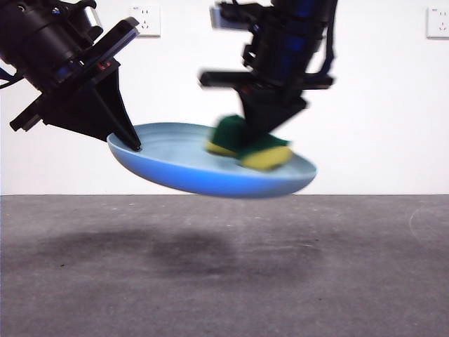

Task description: Pick up the plate,pick up the cloth,clean the plate with the cloth

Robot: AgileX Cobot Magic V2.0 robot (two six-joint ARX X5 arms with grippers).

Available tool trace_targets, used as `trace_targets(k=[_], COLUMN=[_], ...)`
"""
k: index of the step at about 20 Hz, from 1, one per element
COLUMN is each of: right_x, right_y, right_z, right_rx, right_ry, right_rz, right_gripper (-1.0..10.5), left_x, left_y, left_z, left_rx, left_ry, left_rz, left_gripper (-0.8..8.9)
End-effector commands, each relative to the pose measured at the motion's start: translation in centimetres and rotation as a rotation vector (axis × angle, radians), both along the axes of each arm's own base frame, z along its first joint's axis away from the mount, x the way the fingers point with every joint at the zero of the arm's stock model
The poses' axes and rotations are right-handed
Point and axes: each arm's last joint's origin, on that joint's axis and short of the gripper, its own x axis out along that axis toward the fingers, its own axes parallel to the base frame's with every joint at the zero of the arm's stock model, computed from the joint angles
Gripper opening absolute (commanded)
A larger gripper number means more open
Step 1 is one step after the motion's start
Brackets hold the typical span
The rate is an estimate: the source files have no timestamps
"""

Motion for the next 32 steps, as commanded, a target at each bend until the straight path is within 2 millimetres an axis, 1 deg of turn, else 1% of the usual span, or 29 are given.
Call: trace_targets(k=[1, 3, 5, 8, 10, 13, 16, 19, 21, 22, 24, 25, 27, 28, 30, 32], right_x=[0.0, -0.3, -0.9, -2.2, -3.2, -4.6, -6.2, -7.6, -8.1, -8.1, -7.9, -7.6, -6.7, -6.2, -4.6, -2.5], right_y=[0.8, 1.0, 0.5, -0.6, -1.6, -3.3, -5.1, -6.8, -7.6, -7.8, -8.0, -8.1, -7.9, -7.7, -7.5, -7.3], right_z=[-0.1, -0.1, 0.6, 2.6, 4.4, 7.0, 9.3, 10.7, 11.0, 11.0, 10.8, 10.7, 10.1, 9.6, 8.1, 6.0], right_rx=[0.171, 0.228, 0.24, 0.245, 0.261, 0.246, 0.241, 0.195, 0.14, 0.113, 0.057, 0.04, 0.036, 0.032, 0.016, 0.008], right_ry=[0.07, 0.133, 0.165, 0.153, 0.117, 0.005, -0.089, -0.163, -0.2, -0.212, -0.239, -0.246, -0.226, -0.208, -0.156, -0.06], right_rz=[0.13, 0.206, 0.213, 0.213, 0.211, 0.148, 0.09, 0.001, -0.064, -0.099, -0.17, -0.196, -0.216, -0.234, -0.287, -0.296], right_gripper=[-0.2, -0.2, -0.2, -0.2, -0.2, -0.2, -0.2, -0.2, -0.2, -0.2, -0.2, -0.2, -0.2, -0.2, -0.2, -0.2], left_x=[-0.2, 0.1, 0.2, 0.6, 1.4, 3.0, 5.0, 6.2, 6.5, 6.5, 6.6, 6.7, 6.7, 6.6, 6.2, 5.5], left_y=[-0.7, -0.5, -0.1, 0.4, 0.8, 1.3, 1.8, 2.2, 2.4, 2.5, 2.4, 2.4, 2.3, 2.3, 2.0, 1.9], left_z=[0.8, 0.8, 0.6, 0.1, -0.6, -2.6, -5.4, -7.9, -8.8, -8.9, -8.8, -8.7, -8.0, -7.3, -4.9, -1.8], left_rx=[-0.041, 0.04, 0.169, 0.361, 0.424, 0.445, 0.475, 0.516, 0.523, 0.519, 0.51, 0.501, 0.474, 0.462, 0.42, 0.37], left_ry=[-0.068, -0.126, -0.177, -0.242, -0.244, -0.197, -0.148, -0.1, -0.074, -0.069, -0.086, -0.096, -0.088, -0.089, -0.135, -0.197], left_rz=[-0.105, -0.068, -0.016, 0.03, 0.064, 0.092, 0.121, 0.147, 0.148, 0.145, 0.153, 0.159, 0.186, 0.199, 0.188, 0.176], left_gripper=[-0.08, -0.08, -0.08, -0.08, -0.09, -0.08, -0.08, -0.02, 0.14, 1.01, 3.95, 4.49, 4.45, 4.45, 4.44, 4.44])
